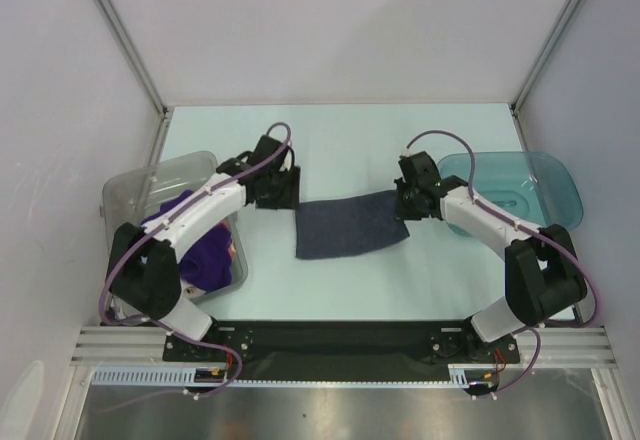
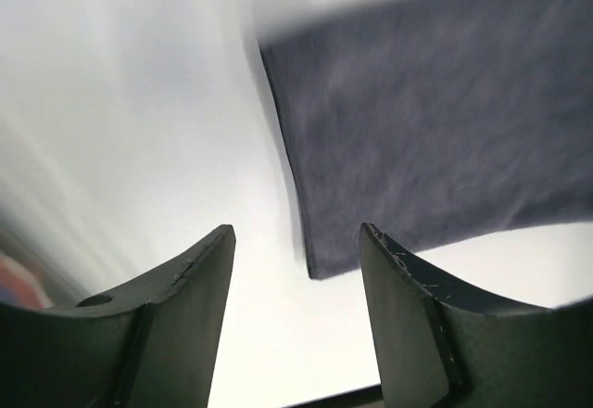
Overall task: Fold and stack the towels
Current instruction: Neatly place the folded towel into the bin
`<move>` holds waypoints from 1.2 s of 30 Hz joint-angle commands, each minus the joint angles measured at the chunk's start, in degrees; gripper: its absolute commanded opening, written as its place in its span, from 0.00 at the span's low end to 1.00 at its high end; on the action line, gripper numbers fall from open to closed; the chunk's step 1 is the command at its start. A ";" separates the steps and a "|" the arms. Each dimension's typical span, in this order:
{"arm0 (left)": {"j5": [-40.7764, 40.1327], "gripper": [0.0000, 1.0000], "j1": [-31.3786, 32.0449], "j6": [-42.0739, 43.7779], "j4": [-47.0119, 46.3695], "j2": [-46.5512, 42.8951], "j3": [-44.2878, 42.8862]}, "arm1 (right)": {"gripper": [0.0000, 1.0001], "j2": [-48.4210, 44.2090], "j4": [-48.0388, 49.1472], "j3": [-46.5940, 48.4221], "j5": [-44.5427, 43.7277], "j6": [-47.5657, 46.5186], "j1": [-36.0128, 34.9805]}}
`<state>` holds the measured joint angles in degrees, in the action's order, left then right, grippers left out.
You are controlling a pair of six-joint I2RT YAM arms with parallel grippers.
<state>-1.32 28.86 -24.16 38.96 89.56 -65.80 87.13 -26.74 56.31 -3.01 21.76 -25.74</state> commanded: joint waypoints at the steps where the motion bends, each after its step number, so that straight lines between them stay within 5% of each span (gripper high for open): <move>1: -6.31 0.63 -1.00 4.29 5.68 -5.00 -8.63 | 0.00 -3.28 -11.90 5.46 -4.28 -4.35 1.65; 14: -6.32 0.66 -3.99 8.34 4.55 -7.21 -6.01 | 0.00 -4.69 -26.16 18.12 -9.39 -9.98 10.52; 23: -5.71 0.67 -4.69 9.22 3.49 -7.12 -3.55 | 0.00 -4.16 -26.96 22.34 -14.13 -14.81 21.33; 36: -5.36 0.67 -4.96 9.22 3.93 -5.71 -3.98 | 0.00 8.40 -24.68 32.01 -17.04 -20.17 36.63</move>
<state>-6.90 24.45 -15.97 43.44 83.29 -68.88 94.19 -52.73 84.51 -17.37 3.62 9.10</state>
